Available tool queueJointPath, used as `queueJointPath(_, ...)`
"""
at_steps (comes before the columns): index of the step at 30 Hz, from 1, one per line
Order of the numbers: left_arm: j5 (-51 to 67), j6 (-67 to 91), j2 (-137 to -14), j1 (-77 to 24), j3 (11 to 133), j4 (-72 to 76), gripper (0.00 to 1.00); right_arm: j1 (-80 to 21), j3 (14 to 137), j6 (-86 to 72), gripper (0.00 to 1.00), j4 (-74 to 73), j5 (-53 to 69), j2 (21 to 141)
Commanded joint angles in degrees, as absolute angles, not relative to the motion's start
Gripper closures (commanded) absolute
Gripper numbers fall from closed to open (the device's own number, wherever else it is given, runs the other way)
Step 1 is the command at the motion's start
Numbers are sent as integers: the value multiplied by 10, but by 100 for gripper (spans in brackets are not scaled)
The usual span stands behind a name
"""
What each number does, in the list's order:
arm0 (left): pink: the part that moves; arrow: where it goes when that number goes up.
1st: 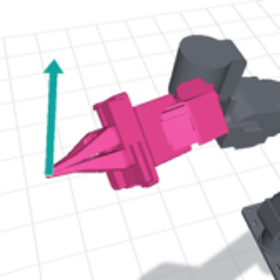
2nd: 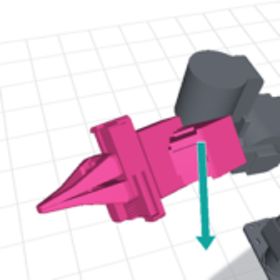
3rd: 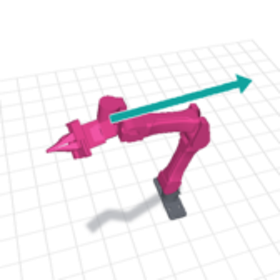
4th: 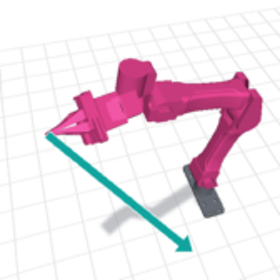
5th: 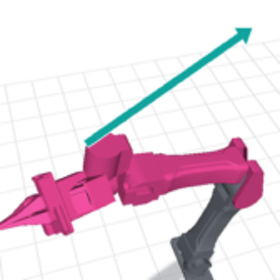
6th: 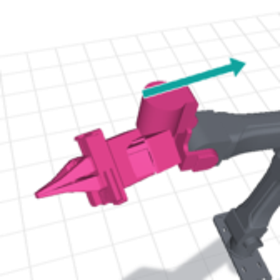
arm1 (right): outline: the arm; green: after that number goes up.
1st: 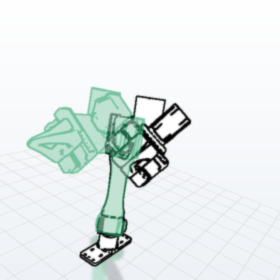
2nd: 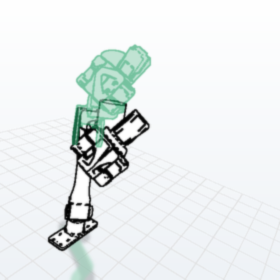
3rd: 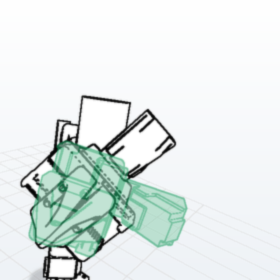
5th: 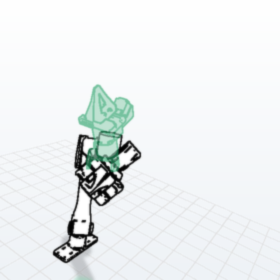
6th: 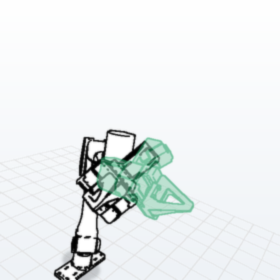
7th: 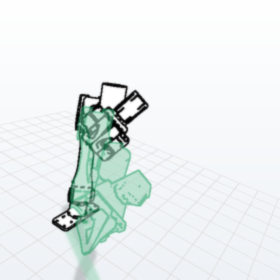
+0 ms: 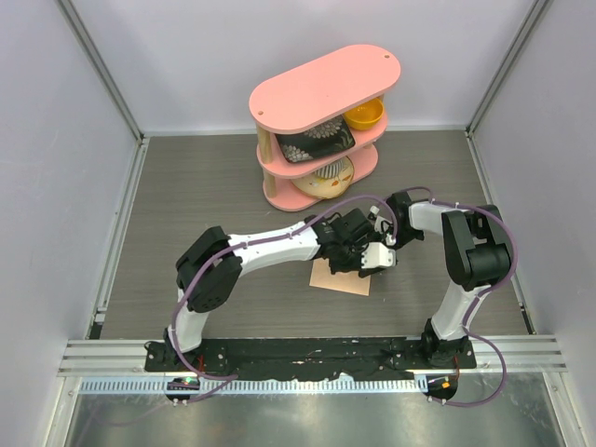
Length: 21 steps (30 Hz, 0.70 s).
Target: Place the letter into the envelope and seal it
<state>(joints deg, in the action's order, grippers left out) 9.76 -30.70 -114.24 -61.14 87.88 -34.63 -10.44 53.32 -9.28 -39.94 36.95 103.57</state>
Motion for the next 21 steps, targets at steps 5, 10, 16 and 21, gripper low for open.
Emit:
queueJointPath(5, 84, -330, -1125, -597, 858, -362, 100, -112, 521, -76, 99, -352, 279, 1053)
queueJointPath(10, 76, -357, -1085, -594, 814, -367, 100, -111, 521, -76, 99, -352, 279, 1052)
queueJointPath(16, 80, -344, -1121, -610, 859, -375, 100, -112, 520, -80, 99, -349, 281, 1055)
queueJointPath(21, 85, -336, -1168, -620, 914, -377, 100, -112, 519, -78, 99, -349, 281, 1051)
